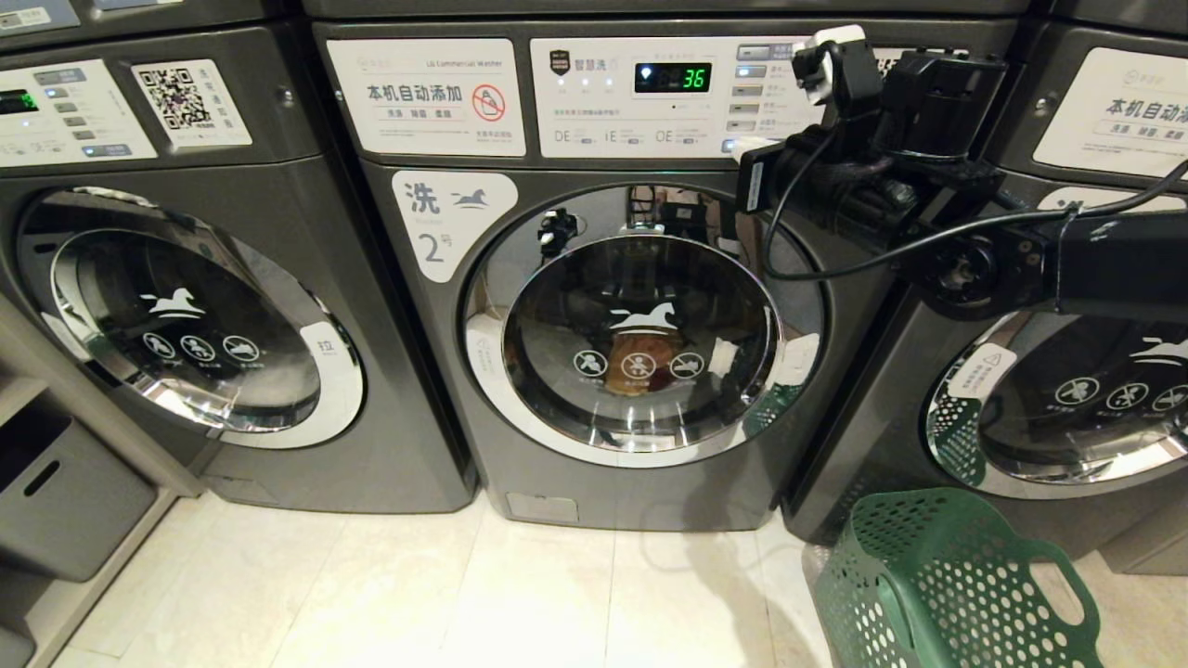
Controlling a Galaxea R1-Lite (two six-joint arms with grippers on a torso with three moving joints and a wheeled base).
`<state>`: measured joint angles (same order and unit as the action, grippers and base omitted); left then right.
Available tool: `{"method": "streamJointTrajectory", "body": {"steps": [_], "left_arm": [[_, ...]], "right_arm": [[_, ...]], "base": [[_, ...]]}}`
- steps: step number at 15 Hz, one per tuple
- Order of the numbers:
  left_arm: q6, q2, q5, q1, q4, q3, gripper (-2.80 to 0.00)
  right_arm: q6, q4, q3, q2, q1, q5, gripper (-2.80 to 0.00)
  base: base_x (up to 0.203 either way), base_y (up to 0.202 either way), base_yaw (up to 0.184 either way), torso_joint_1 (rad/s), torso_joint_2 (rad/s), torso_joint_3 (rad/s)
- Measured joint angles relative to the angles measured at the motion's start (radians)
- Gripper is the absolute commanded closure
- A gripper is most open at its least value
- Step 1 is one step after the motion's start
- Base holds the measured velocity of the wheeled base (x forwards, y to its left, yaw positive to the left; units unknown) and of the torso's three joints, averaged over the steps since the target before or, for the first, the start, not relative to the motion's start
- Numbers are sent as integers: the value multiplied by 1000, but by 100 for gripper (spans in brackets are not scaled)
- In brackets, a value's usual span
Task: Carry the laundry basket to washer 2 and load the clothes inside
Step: Press the washing machine switch
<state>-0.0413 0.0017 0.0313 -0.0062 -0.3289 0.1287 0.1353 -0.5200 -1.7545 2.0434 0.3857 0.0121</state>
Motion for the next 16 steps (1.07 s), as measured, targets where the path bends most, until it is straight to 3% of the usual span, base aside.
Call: {"method": "streamJointTrajectory", "body": {"steps": [16], "left_arm": [[0,0,0,0,0,0,0]], "right_arm": [[10,9,-76,52,-25,-1,0]], "base": [[0,0,0,0,0,0]]}}
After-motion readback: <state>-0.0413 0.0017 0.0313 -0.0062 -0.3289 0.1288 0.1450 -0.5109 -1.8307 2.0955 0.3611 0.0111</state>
